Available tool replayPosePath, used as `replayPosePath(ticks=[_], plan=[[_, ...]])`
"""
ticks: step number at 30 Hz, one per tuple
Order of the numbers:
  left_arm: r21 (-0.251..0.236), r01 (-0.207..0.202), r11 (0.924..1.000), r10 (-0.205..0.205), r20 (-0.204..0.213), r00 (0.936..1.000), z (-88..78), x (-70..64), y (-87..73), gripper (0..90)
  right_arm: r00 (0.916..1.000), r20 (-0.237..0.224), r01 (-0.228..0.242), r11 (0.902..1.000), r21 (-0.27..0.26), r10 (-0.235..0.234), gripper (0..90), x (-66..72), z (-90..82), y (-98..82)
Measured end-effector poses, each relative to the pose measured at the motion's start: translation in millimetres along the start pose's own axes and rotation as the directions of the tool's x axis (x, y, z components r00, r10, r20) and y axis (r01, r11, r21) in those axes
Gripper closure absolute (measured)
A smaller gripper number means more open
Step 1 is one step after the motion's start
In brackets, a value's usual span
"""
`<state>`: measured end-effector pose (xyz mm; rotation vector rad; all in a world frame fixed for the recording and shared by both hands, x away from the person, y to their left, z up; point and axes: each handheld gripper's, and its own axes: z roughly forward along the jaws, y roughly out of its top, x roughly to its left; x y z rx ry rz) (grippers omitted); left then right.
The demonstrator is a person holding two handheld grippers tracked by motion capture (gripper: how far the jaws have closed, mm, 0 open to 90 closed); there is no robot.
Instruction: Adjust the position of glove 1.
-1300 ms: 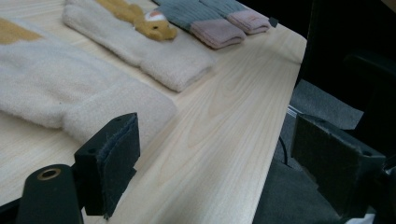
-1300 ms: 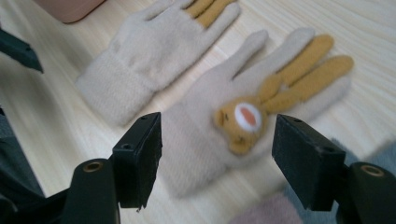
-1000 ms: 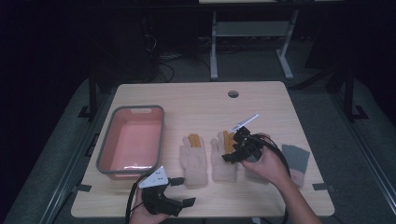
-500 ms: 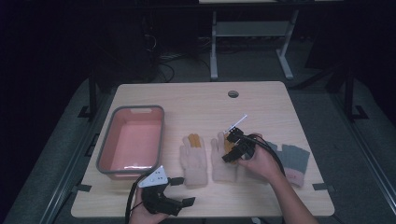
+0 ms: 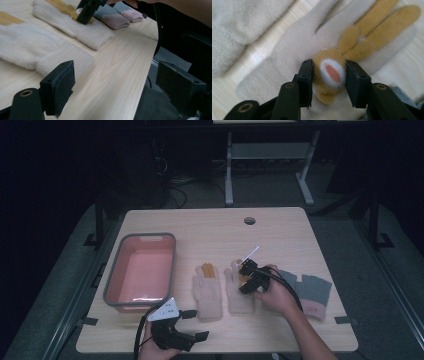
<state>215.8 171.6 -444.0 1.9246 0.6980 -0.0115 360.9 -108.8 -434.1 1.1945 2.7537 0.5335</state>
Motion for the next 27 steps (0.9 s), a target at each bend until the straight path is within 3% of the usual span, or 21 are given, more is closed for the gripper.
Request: replayPosePath(ticks=[11,27], plan=[[0.002,-0.007,1.0000,0.007,-0.006,1.0000,0.6,0.2,0.2,16.1,0.9994,-0.029,-0.022,0.9984,-0.053,0.020,61.9,-1.6,-16.1,-2.3],[-0.010,-0.019,0.9998,0.019,-0.020,0.9996,-4.9,-0.1,1.7,16.1,0.9987,-0.021,0.043,0.9910,-0.127,-0.046,62.0,17.1,-59.8,5.7]])
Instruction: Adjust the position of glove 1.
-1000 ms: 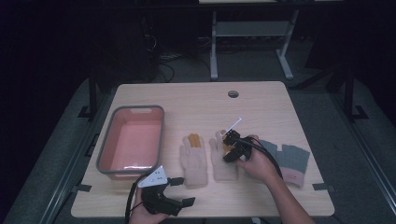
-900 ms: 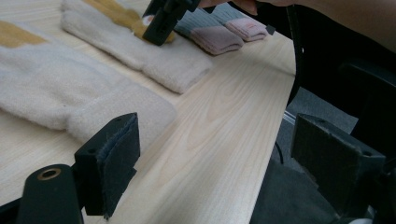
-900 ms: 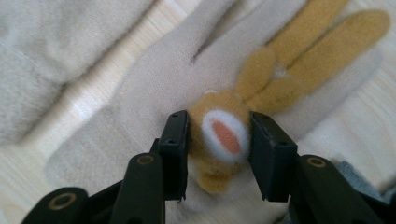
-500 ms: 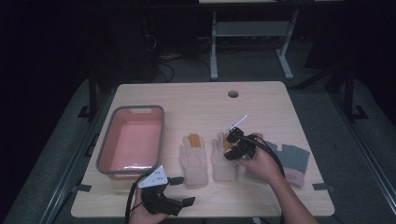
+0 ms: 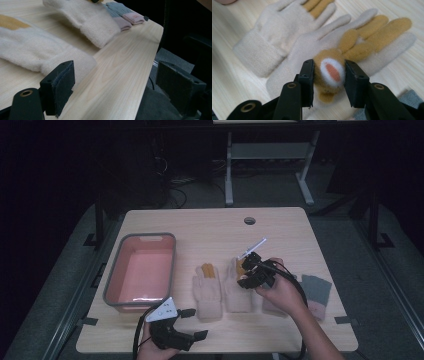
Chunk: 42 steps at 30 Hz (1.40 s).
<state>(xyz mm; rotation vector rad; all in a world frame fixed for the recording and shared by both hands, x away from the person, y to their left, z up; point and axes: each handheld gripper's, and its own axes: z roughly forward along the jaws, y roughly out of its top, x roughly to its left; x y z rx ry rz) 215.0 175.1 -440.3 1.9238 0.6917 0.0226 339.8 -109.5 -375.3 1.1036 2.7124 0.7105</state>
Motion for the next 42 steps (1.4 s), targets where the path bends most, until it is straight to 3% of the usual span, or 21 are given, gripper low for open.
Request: replayPosePath(ticks=[6,12,16,20,27,31,37,42], plan=[[-0.011,0.010,0.9999,-0.010,-0.003,0.9999,0.3,0.2,0.0,16.1,0.9996,-0.023,0.018,0.9997,-0.017,-0.019,61.9,7.8,-5.3,7.3],[-0.009,0.010,0.9999,-0.010,-0.005,0.9999,-0.4,-1.5,-0.2,16.1,0.9948,-0.079,0.062,0.9974,-0.037,-0.064,61.8,24.5,-3.0,25.1],[-0.014,0.000,0.9999,0.000,-0.009,1.0000,-1.1,-1.3,0.5,16.1,0.9899,-0.093,0.104,0.9939,-0.036,-0.107,61.8,37.3,5.3,40.4],[-0.016,0.022,0.9996,-0.022,-0.007,0.9997,-2.6,-0.7,-0.4,16.1,0.9870,-0.108,0.117,0.9929,-0.021,-0.119,61.7,44.7,15.7,51.5],[-0.017,0.020,0.9997,-0.020,-0.010,0.9998,-4.6,-0.1,0.2,16.1,0.9826,-0.127,0.137,0.9905,0.004,-0.136,61.6,54.6,36.9,62.3],[-0.028,0.026,0.9993,-0.026,-0.008,0.9996,-4.6,-0.2,-0.2,16.1,0.9851,-0.119,0.130,0.9904,0.046,-0.124,61.2,51.8,52.9,61.5],[-0.020,0.024,0.9995,-0.024,-0.013,0.9996,-4.0,-0.4,0.0,16.1,0.9854,-0.148,0.098,0.9917,0.084,-0.084,58.8,43.2,71.3,53.1],[-0.014,0.013,0.9998,-0.013,-0.017,0.9998,-2.8,-1.8,0.6,16.1,0.9847,-0.168,0.060,0.9960,0.066,-0.048,54.0,39.5,73.5,46.6]])
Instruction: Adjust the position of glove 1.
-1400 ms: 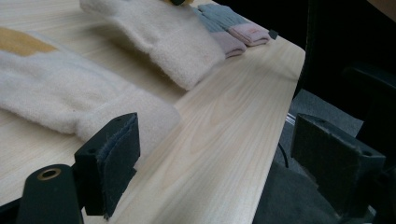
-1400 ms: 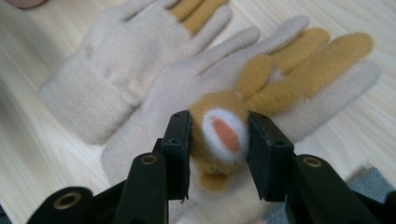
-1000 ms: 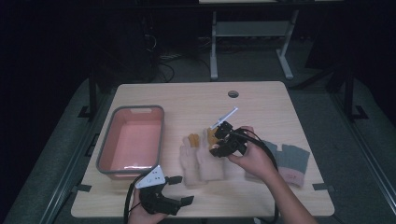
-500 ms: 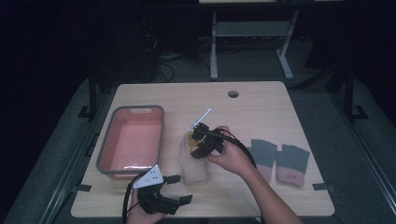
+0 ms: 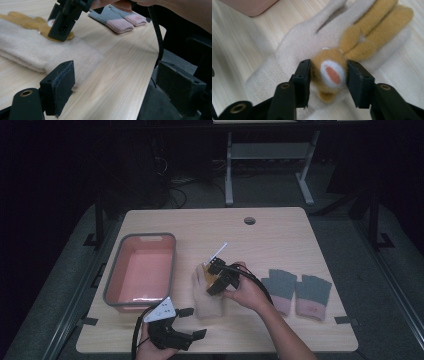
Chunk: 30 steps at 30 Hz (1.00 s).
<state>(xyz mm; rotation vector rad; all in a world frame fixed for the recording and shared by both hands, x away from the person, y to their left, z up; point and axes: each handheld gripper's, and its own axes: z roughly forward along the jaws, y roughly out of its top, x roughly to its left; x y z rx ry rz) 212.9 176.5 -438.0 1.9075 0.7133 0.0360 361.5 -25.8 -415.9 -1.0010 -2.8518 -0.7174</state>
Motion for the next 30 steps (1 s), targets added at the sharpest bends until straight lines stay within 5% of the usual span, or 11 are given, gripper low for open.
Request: replayPosePath(ticks=[12,15,22,30], plan=[[0.009,0.010,0.9999,-0.010,0.000,0.9999,2.5,0.7,-1.4,16.1,0.9988,0.023,0.044,0.9975,-0.055,-0.043,43.1,8.0,-14.6,6.7],[0.005,0.023,0.9997,-0.023,0.009,0.9997,1.3,1.4,-1.3,16.2,0.9924,0.076,0.100,0.9946,-0.028,-0.097,36.9,19.1,-4.2,19.0],[0.011,0.016,0.9998,-0.016,0.018,0.9997,0.9,0.2,-1.8,16.2,0.9850,0.120,0.121,0.9923,0.029,-0.123,32.2,23.2,21.7,34.4],[0.016,0.032,0.9994,-0.032,0.030,0.9990,0.1,1.6,-2.2,16.6,0.9612,0.181,0.198,0.9775,0.072,-0.208,31.8,27.5,33.0,32.8]])
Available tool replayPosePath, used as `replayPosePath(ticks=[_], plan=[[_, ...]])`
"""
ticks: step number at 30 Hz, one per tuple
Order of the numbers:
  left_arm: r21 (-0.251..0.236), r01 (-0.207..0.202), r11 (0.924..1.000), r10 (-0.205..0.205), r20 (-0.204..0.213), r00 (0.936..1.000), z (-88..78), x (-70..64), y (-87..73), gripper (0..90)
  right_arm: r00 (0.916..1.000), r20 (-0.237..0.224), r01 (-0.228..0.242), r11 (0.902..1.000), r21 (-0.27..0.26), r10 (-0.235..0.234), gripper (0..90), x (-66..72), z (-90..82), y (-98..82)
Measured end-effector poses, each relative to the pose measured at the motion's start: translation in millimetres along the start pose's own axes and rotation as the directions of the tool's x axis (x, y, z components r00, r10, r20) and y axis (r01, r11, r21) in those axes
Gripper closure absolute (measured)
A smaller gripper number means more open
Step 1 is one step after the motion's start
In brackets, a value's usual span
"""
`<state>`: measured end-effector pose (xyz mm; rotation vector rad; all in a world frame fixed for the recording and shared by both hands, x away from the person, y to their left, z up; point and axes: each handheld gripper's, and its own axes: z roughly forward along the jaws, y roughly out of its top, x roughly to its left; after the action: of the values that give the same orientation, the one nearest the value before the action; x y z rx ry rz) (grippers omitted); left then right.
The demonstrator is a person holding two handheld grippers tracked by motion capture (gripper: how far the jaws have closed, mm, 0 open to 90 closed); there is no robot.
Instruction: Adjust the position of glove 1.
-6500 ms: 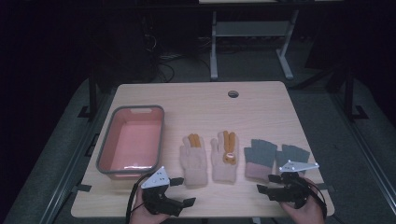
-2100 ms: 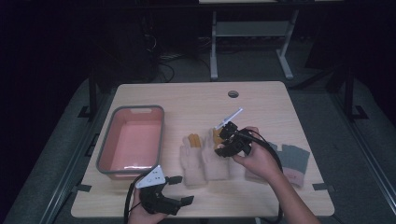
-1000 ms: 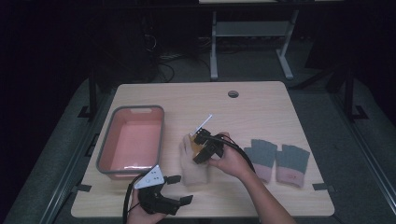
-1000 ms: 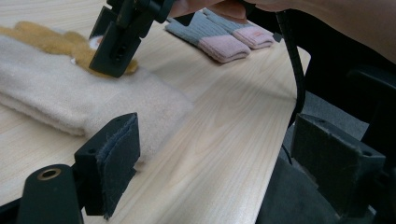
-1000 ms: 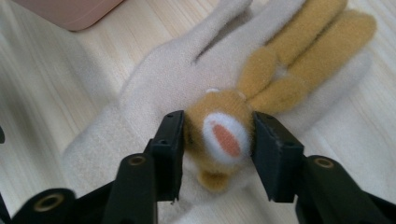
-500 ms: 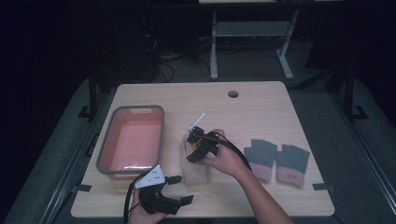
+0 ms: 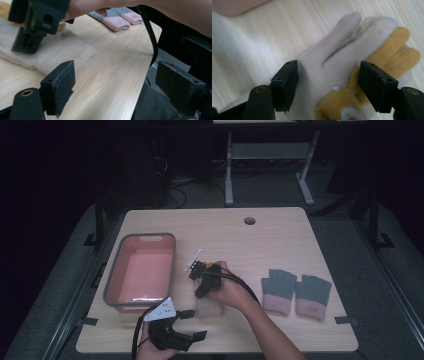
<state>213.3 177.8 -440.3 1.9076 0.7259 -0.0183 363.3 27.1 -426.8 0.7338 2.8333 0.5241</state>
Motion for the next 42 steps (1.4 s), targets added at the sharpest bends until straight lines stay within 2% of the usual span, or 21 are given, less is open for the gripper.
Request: replayPosePath(ticks=[4,13,15,16,17,21,24,25,26,27,29,30,32,35,36,37,38,41,42], plan=[[0.000,0.000,1.0000,0.000,-0.004,1.0000,0.0,0.0,0.1,16.5,1.0000,0.008,-0.005,1.0000,0.008,0.005,31.8,-3.4,-1.8,-4.9],[0.026,-0.003,0.9997,0.003,0.005,1.0000,8.6,0.3,1.2,16.5,0.9962,0.021,-0.085,0.9963,0.011,0.085,32.9,-21.8,-12.4,-31.9],[0.032,0.009,0.9995,-0.009,0.008,0.9999,10.5,0.5,1.5,16.5,0.9932,0.016,-0.115,0.9933,0.011,0.115,33.0,-26.1,-14.2,-36.8],[0.032,0.009,0.9995,-0.009,0.008,0.9999,10.5,0.5,1.5,16.5,0.9932,0.016,-0.115,0.9933,0.011,0.115,33.0,-26.1,-14.2,-36.8],[0.042,0.027,0.9988,-0.028,0.022,0.9994,11.9,0.9,2.3,16.6,0.9895,0.015,-0.144,0.9895,0.009,0.144,33.0,-29.6,-15.8,-41.1],[0.040,0.077,0.9962,-0.078,0.036,0.9963,15.2,2.2,7.4,16.5,0.9851,0.004,-0.172,0.9851,-0.002,0.172,32.4,-31.0,-19.5,-44.2],[0.042,0.085,0.9956,-0.086,0.028,0.9959,16.4,3.3,11.8,16.5,0.9844,-0.004,-0.176,0.9842,-0.024,0.176,32.6,-30.6,-24.3,-45.7],[0.044,0.102,0.9938,-0.103,0.022,0.9944,17.7,5.0,15.3,16.5,0.9781,-0.035,-0.207,0.9766,-0.059,0.205,32.8,-32.6,-33.6,-48.4],[0.044,0.102,0.9938,-0.103,0.022,0.9944,17.7,5.0,15.3,16.5,0.9781,-0.035,-0.207,0.9766,-0.059,0.205,32.8,-32.6,-33.6,-48.4],[0.041,0.119,0.9920,-0.120,0.020,0.9925,20.5,6.5,18.1,16.5,0.9718,-0.059,-0.233,0.9688,-0.085,0.228,32.7,-34.4,-41.4,-51.9],[0.047,0.113,0.9924,-0.114,0.013,0.9934,22.6,8.5,20.5,16.5,0.9689,-0.069,-0.244,0.9651,-0.096,0.238,32.7,-35.2,-44.3,-53.9],[0.050,0.132,0.9899,-0.133,0.003,0.9911,25.4,8.3,22.7,16.5,0.9646,-0.086,-0.258,0.9596,-0.112,0.249,32.6,-36.8,-48.8,-57.6],[0.040,0.127,0.9911,-0.126,-0.030,0.9916,30.0,9.2,25.7,15.0,0.9518,-0.114,-0.299,0.9438,-0.140,0.285,32.6,-40.2,-56.4,-68.8],[0.050,0.143,0.9884,-0.142,-0.023,0.9896,39.9,11.7,30.2,13.8,0.9413,-0.128,-0.330,0.9320,-0.150,0.312,32.6,-44.0,-58.2,-78.9],[0.050,0.143,0.9884,-0.142,-0.023,0.9896,39.9,11.7,30.2,13.8,0.9413,-0.128,-0.330,0.9320,-0.150,0.312,32.6,-44.0,-58.2,-78.9],[0.060,0.155,0.9860,-0.154,-0.019,0.9878,45.0,15.2,32.4,13.8,0.9294,-0.150,-0.359,0.9199,-0.158,0.337,32.4,-46.5,-59.8,-86.8],[0.065,0.163,0.9846,-0.162,-0.018,0.9867,47.2,17.2,33.4,13.8,0.9273,-0.155,-0.364,0.9173,-0.161,0.341,32.3,-47.5,-60.0,-89.4],[0.079,0.195,0.9775,-0.195,-0.017,0.9807,53.7,21.9,35.8,13.8,0.9130,-0.177,-0.396,0.9032,-0.166,0.367,31.3,-50.1,-60.5,-97.8],[0.079,0.195,0.9775,-0.195,-0.017,0.9807,53.7,21.9,35.8,13.8,0.9096,-0.185,-0.403,0.8992,-0.171,0.372,31.3,-50.6,-60.7,-100.6]])
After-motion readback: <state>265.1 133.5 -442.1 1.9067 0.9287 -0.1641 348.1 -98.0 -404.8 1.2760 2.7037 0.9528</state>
